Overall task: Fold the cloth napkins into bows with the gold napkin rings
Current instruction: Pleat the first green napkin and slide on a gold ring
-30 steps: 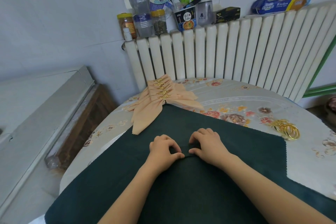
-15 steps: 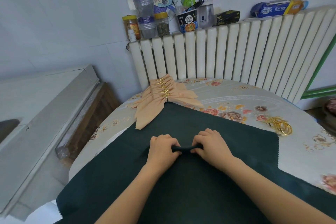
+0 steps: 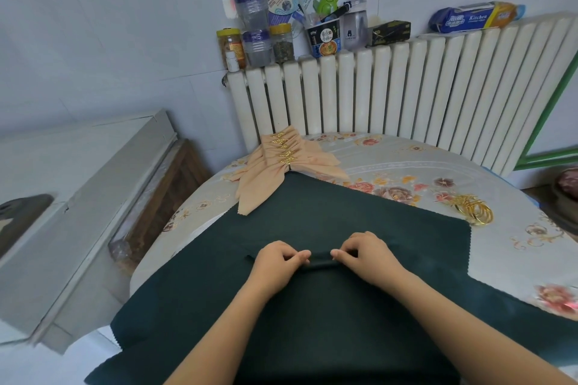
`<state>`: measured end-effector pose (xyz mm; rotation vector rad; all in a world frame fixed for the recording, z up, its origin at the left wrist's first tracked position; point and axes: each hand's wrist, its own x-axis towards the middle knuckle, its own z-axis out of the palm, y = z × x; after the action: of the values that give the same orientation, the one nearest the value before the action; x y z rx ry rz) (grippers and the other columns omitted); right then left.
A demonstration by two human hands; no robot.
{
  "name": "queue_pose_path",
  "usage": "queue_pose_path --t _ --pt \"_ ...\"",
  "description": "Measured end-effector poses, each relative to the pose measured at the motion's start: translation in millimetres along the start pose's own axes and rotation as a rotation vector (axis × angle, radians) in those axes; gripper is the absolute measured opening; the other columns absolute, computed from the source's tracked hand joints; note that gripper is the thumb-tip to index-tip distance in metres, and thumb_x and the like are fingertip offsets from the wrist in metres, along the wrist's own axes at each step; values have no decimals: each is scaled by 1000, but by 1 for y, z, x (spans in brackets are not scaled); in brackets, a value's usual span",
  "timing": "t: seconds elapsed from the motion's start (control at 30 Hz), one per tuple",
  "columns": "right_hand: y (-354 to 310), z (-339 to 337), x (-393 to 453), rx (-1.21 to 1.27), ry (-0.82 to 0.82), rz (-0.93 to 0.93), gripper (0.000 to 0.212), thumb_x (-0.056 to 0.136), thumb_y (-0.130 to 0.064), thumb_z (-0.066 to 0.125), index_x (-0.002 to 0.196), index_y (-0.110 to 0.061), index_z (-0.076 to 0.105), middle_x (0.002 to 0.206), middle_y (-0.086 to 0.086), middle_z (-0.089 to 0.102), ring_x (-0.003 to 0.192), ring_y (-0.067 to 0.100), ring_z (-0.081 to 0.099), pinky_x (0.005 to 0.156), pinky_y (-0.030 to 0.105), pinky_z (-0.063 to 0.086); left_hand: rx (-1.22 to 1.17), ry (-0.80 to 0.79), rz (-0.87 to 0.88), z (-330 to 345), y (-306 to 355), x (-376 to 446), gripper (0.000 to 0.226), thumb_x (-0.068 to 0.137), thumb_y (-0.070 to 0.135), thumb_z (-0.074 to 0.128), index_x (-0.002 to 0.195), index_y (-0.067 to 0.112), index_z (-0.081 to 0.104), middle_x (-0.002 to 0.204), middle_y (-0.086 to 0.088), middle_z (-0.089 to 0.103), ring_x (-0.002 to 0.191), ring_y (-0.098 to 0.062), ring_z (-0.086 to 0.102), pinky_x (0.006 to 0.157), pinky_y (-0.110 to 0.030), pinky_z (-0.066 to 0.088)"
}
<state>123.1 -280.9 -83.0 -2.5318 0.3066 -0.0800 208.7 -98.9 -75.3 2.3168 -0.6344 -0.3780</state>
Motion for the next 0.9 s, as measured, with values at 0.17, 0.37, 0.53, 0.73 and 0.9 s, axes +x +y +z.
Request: queue_pose_path --t 0.17,0.37,0.53,0.73,0.9 --pt "-1 9 3 -117 89 54 38 87 -44 59 122 -31 51 124 -7 45 121 16 37 102 31 29 212 80 37 7 4 5 21 71 46 76 76 31 61 84 17 51 92 -7 50 89 -29 37" --pt "-5 7 2 -251 170 5 22 86 -45 59 102 -30 60 106 -10 53 110 15 39 97 30 20 356 57 87 2 8 10 29 74 51 71 95 33 62 93 17 51 102 -6 44 86 -26 21" --pt "-5 7 -15 -309 305 -148 9 88 -34 59 92 -27 58 96 -12 55 103 15 43 88 26 20 360 151 228 2 10 -6 17 76 39 72 76 25 62 79 14 47 84 -5 44 87 -24 25" --pt "-1 -1 -41 -240 210 -208 19 85 -43 62 93 -26 60 96 -15 61 100 10 44 84 22 21 252 105 235 -3 1 -35 13 77 37 73 83 26 71 89 14 55 89 -2 47 84 -22 22" --pt "3 -1 -56 -184 69 -154 23 85 -49 60 95 -28 66 101 -15 60 101 9 44 90 23 24 163 -54 135 -5 -6 -54 9 78 45 71 85 39 72 94 15 57 93 -2 53 98 -27 33"
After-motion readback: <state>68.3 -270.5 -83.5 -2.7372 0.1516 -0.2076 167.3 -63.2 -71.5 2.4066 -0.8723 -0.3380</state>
